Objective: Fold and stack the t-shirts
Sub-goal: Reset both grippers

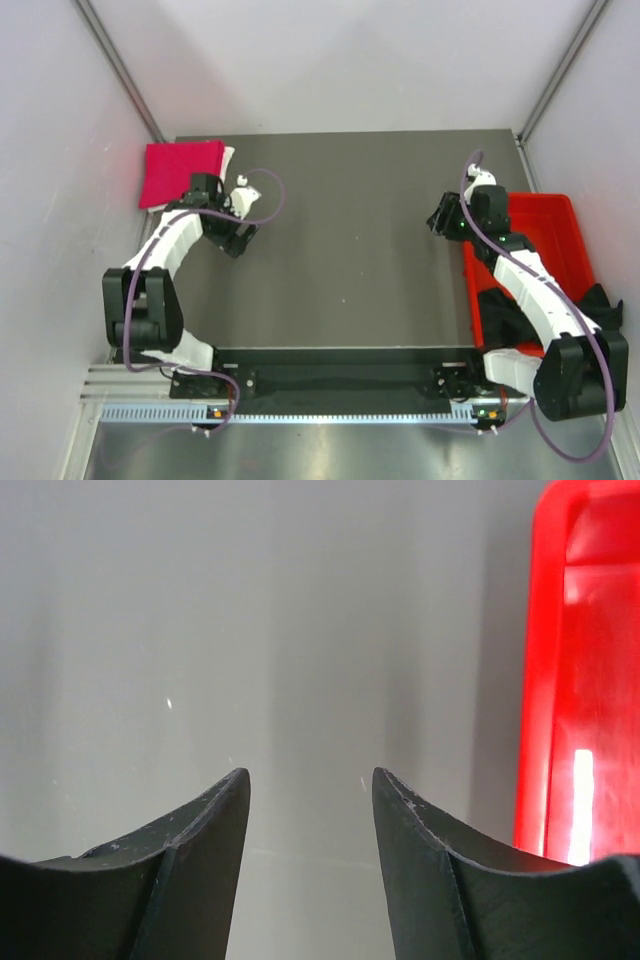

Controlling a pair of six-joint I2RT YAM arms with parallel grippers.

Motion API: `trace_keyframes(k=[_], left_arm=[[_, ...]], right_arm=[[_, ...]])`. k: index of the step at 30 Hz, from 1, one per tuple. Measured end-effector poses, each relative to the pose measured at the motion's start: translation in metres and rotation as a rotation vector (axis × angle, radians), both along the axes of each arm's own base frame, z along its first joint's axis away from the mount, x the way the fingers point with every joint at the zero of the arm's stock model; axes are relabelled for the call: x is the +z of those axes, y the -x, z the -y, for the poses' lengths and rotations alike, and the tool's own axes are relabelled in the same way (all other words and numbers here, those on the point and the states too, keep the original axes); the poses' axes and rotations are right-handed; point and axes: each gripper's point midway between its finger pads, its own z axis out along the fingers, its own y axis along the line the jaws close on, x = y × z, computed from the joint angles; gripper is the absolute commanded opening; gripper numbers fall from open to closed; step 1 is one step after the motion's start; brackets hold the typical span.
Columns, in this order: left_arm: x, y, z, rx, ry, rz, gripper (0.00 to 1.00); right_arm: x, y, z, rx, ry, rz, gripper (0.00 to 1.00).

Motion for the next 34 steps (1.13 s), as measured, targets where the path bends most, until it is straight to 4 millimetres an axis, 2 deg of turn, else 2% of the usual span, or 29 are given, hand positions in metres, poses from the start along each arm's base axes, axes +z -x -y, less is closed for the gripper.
trace_keyframes(k=[4,6,9,13,20,26,34], left_arm=[[-0.011,0.048,0.028,-0.029,0.023,-0.035,0.99],[-0.008,0.066,0.042,-0.059,0.049,-0.023,0.99],[0.007,0.081,0.052,-0.081,0.099,0.033,0.99],[0.027,0.091,0.056,-0.06,0.16,0.149,0.99],[0.009,0.114,0.054,0.003,0.206,0.171,0.99],[0.014,0.109,0.054,0.027,0.229,0.229,0.99],[0.001,0.108,0.052,0.035,0.21,0.193,0.99]], right_arm=[[-0.013,0.018,0.002,0.002,0.002,-0.024,0.54],[-0.019,0.027,0.003,0.002,0.001,-0.033,0.55],[-0.029,0.042,0.005,0.004,0.001,-0.048,0.56],[-0.037,0.055,0.007,0.002,0.002,-0.05,0.57],[-0.038,0.069,0.01,-0.005,-0.002,-0.008,0.58],[-0.036,0.071,0.011,-0.013,-0.004,0.011,0.59],[-0.032,0.071,0.011,-0.016,-0.005,0.026,0.59]])
